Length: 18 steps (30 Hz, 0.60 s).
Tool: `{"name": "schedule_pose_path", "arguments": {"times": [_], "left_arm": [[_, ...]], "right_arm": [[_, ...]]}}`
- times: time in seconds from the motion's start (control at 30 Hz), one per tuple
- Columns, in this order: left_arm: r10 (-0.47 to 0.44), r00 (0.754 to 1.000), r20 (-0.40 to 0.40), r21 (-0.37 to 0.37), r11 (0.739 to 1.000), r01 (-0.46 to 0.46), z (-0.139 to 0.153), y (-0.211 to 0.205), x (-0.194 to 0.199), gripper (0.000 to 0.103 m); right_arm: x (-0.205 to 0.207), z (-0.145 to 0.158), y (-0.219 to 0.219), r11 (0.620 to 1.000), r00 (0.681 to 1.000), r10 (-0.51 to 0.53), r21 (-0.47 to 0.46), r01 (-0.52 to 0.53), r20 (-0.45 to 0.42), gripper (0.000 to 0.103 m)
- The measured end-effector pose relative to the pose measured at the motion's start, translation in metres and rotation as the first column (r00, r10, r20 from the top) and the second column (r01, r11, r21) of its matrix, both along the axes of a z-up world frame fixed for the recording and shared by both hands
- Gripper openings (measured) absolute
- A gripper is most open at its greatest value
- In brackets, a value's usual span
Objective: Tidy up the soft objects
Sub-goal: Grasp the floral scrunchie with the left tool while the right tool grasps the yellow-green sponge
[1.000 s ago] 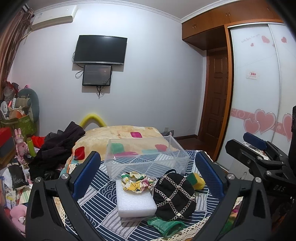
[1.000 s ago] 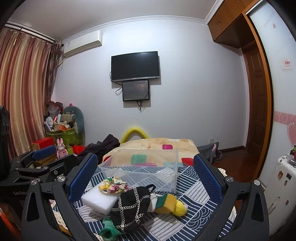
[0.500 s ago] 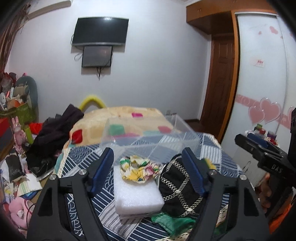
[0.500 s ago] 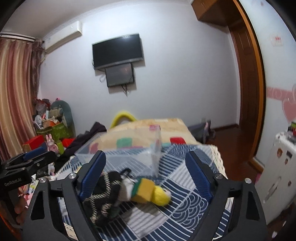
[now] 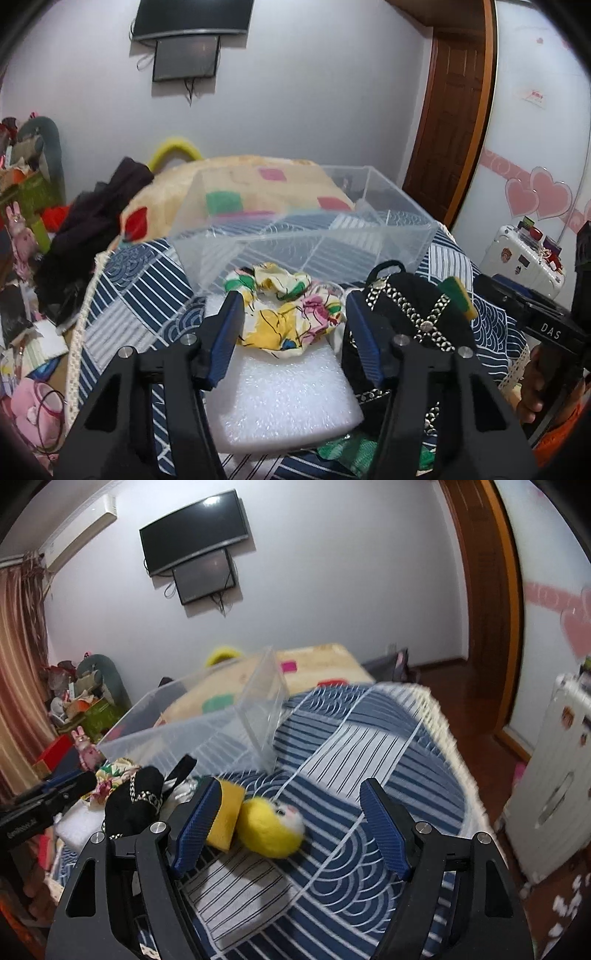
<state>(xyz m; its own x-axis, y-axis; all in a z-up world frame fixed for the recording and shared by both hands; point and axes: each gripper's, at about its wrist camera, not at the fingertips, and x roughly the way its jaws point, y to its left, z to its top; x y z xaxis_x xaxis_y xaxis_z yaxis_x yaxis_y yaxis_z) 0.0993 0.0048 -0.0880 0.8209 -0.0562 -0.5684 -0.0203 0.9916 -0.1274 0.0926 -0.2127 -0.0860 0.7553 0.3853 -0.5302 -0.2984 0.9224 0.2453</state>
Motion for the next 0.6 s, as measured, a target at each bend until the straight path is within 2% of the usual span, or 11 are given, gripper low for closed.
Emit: {"name": "schedule_pose_path", "arguments": {"times": [0.1, 0.23, 0.3, 0.33, 0.47, 0.6], "left_arm": [[-0.006, 1.0, -0.02, -0.001, 1.0, 0.006, -0.007, -0.002, 0.005, 0.057], [-0.003, 0.999, -0.042, 0.003, 1.0, 0.003, -0.015, -0.004, 0.013, 0.057], [0.006, 0.999, -0.038, 0.014, 1.0, -0.006, -0.017, -0.005, 0.013, 0.057], [0.011, 0.999, -0.034, 0.015, 1.0, -0.01, -0.017, -0.004, 0.012, 0.054], [0.018, 0.999, -0.027, -0.008, 1.0, -0.018, -0.017, 0.003, 0.012, 0.029], [0.016, 1.0, -0.016, -0.042, 0.999, -0.017, -0.018, 0.01, 0.009, 0.016]], "right_arm": [[-0.002, -0.002, 0.005, 0.999, 0.999, 0.033, 0.042, -0.032, -0.018, 0.075], [-0.006, 0.0, 0.017, 0.998, 0.998, 0.066, 0.012, -0.066, 0.011, 0.074], [-0.005, -0.002, 0.022, 0.997, 0.997, 0.075, -0.001, -0.075, 0.009, 0.066], [-0.002, -0.004, 0.025, 0.997, 0.997, 0.081, -0.009, -0.081, -0.001, 0.06], [0.005, -0.01, 0.028, 0.997, 0.996, 0.083, -0.003, -0.083, -0.016, 0.053], [0.003, -0.006, 0.033, 0.996, 0.996, 0.089, -0.026, -0.089, 0.0, 0.046]]}}
